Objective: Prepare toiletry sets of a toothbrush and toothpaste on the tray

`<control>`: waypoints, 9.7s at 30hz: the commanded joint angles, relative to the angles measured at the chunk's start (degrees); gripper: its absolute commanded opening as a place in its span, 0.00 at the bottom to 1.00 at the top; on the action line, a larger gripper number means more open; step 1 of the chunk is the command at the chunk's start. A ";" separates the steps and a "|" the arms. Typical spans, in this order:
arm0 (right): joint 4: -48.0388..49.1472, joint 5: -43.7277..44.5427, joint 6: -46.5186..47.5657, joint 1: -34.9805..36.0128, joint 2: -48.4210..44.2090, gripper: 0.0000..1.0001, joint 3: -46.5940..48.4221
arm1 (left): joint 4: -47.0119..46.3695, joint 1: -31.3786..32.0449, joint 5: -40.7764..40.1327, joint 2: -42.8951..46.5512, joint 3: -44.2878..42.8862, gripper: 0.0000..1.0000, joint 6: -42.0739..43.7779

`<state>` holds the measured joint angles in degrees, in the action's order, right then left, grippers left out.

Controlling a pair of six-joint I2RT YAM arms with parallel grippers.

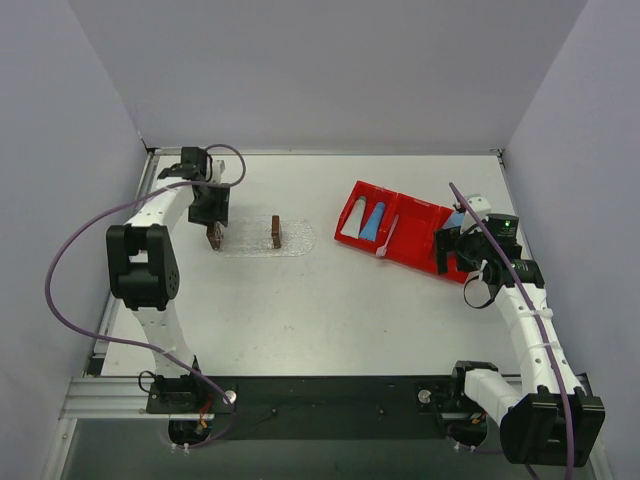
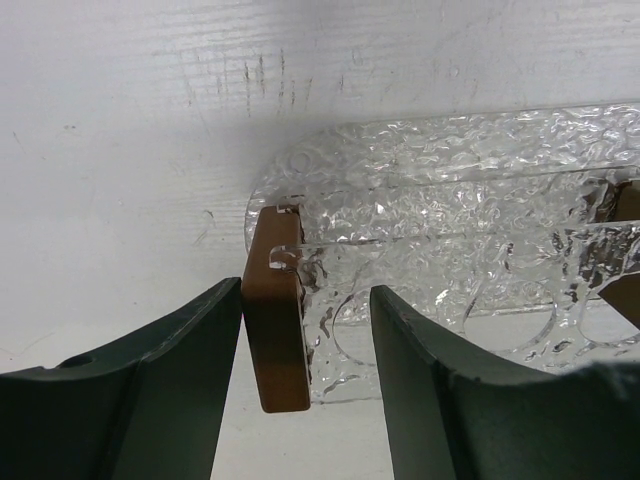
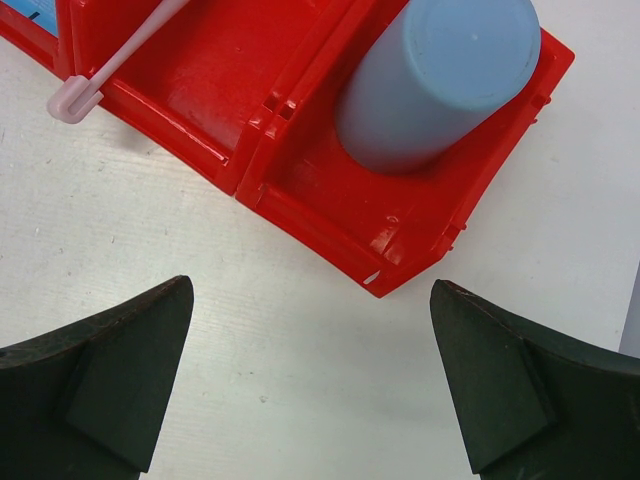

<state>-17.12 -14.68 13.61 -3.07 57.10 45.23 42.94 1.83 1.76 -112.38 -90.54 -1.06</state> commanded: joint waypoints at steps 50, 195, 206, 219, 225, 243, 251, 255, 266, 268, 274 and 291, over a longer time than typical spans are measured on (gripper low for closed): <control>-0.10 11.08 -0.86 -1.41 32.72 0.95 23.93 | -9.98 0.28 19.24 31.17 12.41 0.64 10.11; -17.76 -50.72 -17.65 -0.44 15.94 0.73 37.39 | -3.23 17.16 21.28 18.17 -8.76 0.00 9.32; -19.70 -48.17 -14.57 -0.36 14.88 0.73 34.05 | 24.97 19.70 11.34 -2.22 -34.16 0.00 14.94; -20.67 -47.20 -11.32 -0.44 13.92 0.73 30.62 | 37.13 23.05 4.31 -15.32 -49.19 0.00 18.28; -20.84 -47.11 -10.18 -0.44 14.26 0.73 29.21 | 40.73 23.66 1.58 -19.10 -53.51 0.00 20.04; -20.84 -47.29 -8.16 -0.36 15.32 0.73 27.19 | 46.88 24.63 0.97 -21.48 -54.92 0.00 23.29; -20.93 -47.20 -7.89 -0.44 15.32 0.73 26.84 | 46.89 24.81 0.79 -18.76 -50.09 0.00 24.61; -20.93 -47.29 -7.81 -0.44 15.41 0.73 26.75 | 46.97 24.81 0.70 -17.35 -48.07 0.00 25.05; -20.93 -47.55 -7.72 -0.36 15.85 0.73 26.31 | 46.97 24.81 1.14 -15.33 -45.25 0.00 25.49; -20.93 -47.55 -7.54 -0.44 15.76 0.73 26.31 | 46.97 24.89 0.88 -14.80 -44.46 0.00 25.76; -20.84 -47.90 -7.63 -0.36 16.20 0.73 26.22 | 46.97 24.89 0.18 -14.01 -43.40 0.00 26.02; -20.93 -48.16 -7.28 -0.44 16.11 0.73 25.78 | 46.97 24.89 -0.44 -14.97 -42.52 0.00 26.20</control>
<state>-37.93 -60.86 4.82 -3.40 72.97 71.22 77.19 26.55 1.30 -129.69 -131.92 24.58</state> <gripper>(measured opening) 0.729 0.098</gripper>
